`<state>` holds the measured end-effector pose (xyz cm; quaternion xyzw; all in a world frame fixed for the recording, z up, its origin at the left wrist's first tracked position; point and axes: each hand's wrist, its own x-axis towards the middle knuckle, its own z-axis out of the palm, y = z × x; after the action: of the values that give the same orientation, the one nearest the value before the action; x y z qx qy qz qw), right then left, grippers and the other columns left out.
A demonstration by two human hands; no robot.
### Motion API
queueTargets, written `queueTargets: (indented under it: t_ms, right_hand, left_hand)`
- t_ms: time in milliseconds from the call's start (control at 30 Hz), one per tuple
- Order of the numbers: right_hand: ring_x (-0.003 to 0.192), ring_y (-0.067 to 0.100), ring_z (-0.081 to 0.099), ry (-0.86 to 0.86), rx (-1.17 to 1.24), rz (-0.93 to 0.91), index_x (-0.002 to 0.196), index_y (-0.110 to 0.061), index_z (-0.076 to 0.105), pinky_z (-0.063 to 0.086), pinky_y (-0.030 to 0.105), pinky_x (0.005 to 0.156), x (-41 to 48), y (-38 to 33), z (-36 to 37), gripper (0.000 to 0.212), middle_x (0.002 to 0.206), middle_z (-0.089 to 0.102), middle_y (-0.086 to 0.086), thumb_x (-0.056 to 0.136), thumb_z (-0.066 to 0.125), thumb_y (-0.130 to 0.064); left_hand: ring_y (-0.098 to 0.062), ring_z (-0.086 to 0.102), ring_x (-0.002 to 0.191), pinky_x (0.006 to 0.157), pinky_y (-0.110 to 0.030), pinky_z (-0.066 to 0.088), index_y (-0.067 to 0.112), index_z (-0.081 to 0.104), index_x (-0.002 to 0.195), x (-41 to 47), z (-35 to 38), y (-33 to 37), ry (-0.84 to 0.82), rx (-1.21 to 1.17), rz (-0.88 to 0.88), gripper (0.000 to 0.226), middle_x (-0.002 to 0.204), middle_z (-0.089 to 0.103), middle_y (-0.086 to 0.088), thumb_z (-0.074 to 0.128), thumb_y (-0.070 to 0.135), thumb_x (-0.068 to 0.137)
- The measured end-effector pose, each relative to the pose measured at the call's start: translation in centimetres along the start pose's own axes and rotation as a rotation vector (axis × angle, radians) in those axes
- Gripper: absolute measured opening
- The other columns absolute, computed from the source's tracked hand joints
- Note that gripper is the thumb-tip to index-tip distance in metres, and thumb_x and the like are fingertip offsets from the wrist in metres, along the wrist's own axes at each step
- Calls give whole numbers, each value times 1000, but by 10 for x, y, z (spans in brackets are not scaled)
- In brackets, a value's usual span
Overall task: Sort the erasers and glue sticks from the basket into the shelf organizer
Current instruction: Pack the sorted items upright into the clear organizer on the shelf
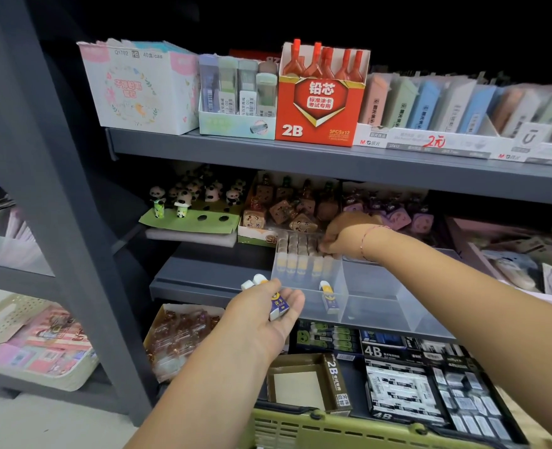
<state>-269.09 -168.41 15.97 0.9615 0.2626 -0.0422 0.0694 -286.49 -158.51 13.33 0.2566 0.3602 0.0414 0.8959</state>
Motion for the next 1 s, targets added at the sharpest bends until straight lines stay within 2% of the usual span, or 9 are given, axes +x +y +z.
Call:
queueTargets:
  t_ms: [167, 300, 367, 500, 600, 733, 900, 1000]
  right_hand:
    - [96, 20, 53, -84, 106, -146, 107, -19, 64, 42, 40, 95, -8, -1, 1, 29, 110, 61, 0, 95, 50, -41]
    - [102, 19, 52, -130, 150, -205, 116, -19, 58, 42, 31, 91, -9, 2, 0, 31, 116, 57, 0, 98, 46, -40]
    - [99, 15, 49, -132, 178, -217, 118, -18, 58, 38, 25, 86, -10, 2, -1, 29, 111, 54, -4, 99, 44, -36]
    - [98, 17, 49, -134, 197, -208, 117, -13, 59, 37, 25, 85, -10, 2, -2, 29, 110, 55, 0, 100, 42, -29]
    - [104, 23, 56, -127, 185, -165, 113, -14, 64, 42, 29, 92, -8, 2, -3, 28, 116, 61, 4, 99, 42, -24]
    - [92, 19, 55, -88, 152, -127, 105, -19, 70, 44, 28, 85, -7, 2, -6, 24, 111, 65, 0, 96, 47, -20]
    - [107, 30, 55, -139, 71, -57, 105, -17, 67, 39, 40, 102, -2, -2, -6, 21, 117, 63, 6, 92, 51, -20]
    - [106, 27, 59, -118, 85, -20, 104, -18, 69, 43, 32, 97, 2, -2, -4, 21, 114, 66, 2, 91, 52, -18]
  left_hand:
    - [-23, 59, 75, 84, -42, 52, -3, 52, 92, -1, 2, -1, 8, -10, -9, 4, 87, 56, -19, 56, -3, 94]
    - [-23, 58, 75, 80, -41, 50, -2, 51, 88, -2, 3, -1, 10, -20, -12, 8, 87, 56, -19, 56, -4, 94]
    - [-23, 58, 75, 79, -41, 50, 0, 49, 86, -1, 2, 0, 12, -19, -10, 10, 88, 56, -19, 56, -4, 93]
    - [-23, 59, 75, 78, -40, 51, -2, 52, 92, -1, 1, 0, 5, -20, -16, 5, 88, 57, -19, 56, -3, 93]
    - [-22, 58, 73, 81, -41, 51, -1, 50, 85, -4, 2, 0, 5, -31, -11, 10, 84, 56, -17, 56, -4, 94]
    - [-23, 58, 73, 89, -42, 52, 0, 50, 84, -6, 2, 1, 16, -32, -7, 12, 83, 56, -17, 56, -4, 93]
    - [-23, 58, 74, 81, -41, 51, -1, 51, 86, -6, 2, 2, 10, -29, -4, 9, 85, 56, -18, 56, -4, 93]
    - [-23, 58, 75, 80, -41, 51, -4, 53, 94, -4, 2, 1, 2, -31, -4, 3, 86, 56, -18, 56, -3, 93]
